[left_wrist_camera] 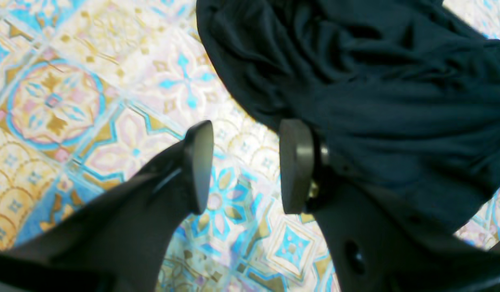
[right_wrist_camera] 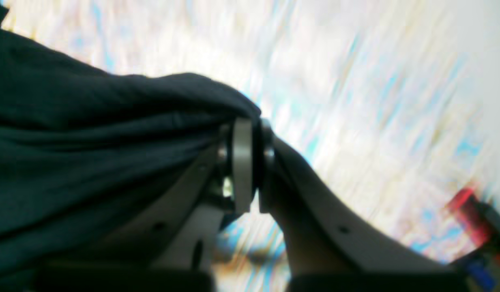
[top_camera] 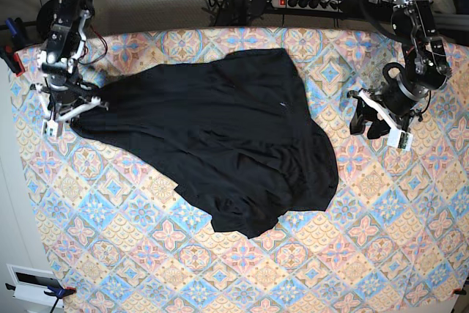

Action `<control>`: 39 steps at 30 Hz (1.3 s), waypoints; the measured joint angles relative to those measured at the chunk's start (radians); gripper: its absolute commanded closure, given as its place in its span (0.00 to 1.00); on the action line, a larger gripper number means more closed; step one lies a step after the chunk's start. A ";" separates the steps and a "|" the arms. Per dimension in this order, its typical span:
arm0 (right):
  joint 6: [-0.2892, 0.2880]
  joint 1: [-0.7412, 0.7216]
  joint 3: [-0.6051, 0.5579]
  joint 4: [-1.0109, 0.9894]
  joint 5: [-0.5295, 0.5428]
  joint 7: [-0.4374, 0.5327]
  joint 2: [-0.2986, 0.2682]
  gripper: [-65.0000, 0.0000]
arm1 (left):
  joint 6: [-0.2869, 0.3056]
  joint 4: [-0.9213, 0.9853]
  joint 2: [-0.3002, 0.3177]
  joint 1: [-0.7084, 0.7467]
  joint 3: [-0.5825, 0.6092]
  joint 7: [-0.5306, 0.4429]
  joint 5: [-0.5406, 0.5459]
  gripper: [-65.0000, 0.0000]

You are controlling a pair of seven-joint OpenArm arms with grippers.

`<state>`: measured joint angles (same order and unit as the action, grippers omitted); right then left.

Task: Layout the t-shirt on the table in an organized manner, then fold the t-shirt properly
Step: 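Grasp the shirt hem with the left gripper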

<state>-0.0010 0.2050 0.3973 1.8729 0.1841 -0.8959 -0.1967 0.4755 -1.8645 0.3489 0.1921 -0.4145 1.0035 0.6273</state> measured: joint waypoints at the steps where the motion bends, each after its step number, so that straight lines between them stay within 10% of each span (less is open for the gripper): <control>1: -0.006 -0.019 -0.002 -0.021 -0.033 -0.003 0.006 1.00 | 0.000 0.000 0.001 0.002 0.000 0.000 0.000 0.63; 18: 0.004 -0.224 0.101 -0.368 -0.083 0.122 -0.042 1.00 | -0.001 0.003 0.010 -0.028 0.094 0.008 -0.154 0.62; 27: -0.003 -0.112 0.093 -0.303 -0.080 0.135 -0.041 1.00 | 0.001 0.028 -0.110 -0.218 0.277 -0.003 -0.478 0.62; 39: -0.002 -0.091 0.092 -0.302 -0.080 0.137 -0.040 1.00 | 0.003 0.269 -0.209 -0.359 0.454 -0.010 -0.532 0.62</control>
<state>-0.0032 0.1143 0.4889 1.5707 0.1043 -0.7589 -0.2371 0.4789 -1.5959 0.1402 -0.1665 0.0395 0.9932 0.0952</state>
